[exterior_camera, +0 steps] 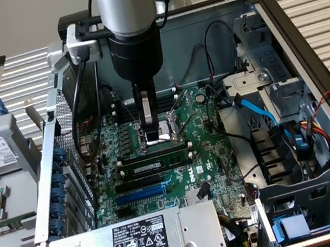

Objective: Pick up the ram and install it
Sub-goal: 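Press down the ram until it locks into place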

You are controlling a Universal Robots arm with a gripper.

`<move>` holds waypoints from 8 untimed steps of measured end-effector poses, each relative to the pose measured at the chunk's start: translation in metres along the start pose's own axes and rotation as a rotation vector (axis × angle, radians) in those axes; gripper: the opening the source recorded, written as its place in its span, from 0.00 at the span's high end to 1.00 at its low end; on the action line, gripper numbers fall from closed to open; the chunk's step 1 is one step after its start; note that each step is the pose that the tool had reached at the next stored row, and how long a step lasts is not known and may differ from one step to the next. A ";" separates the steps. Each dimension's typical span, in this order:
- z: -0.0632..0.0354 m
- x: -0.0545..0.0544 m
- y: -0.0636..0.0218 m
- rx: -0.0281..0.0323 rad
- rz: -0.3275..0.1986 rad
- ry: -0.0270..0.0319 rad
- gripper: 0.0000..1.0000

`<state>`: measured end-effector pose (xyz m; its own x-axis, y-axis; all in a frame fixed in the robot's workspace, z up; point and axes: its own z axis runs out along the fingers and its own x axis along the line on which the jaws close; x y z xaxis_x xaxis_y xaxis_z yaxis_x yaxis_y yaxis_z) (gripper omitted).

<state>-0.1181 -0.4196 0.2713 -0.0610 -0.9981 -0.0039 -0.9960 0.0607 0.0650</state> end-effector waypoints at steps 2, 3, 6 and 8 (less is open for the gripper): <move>-0.0060 0.000 0.0004 -0.0001 0.000 0.0003 0.89; -0.0086 0.000 0.0005 0.0001 0.000 -0.0001 0.89; -0.0167 0.000 0.0011 0.0001 0.000 -0.0001 0.89; -0.0219 0.000 0.0014 0.0000 0.000 0.0001 0.89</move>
<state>-0.1181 -0.4196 0.2933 -0.0610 -0.9981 -0.0038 -0.9960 0.0606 0.0650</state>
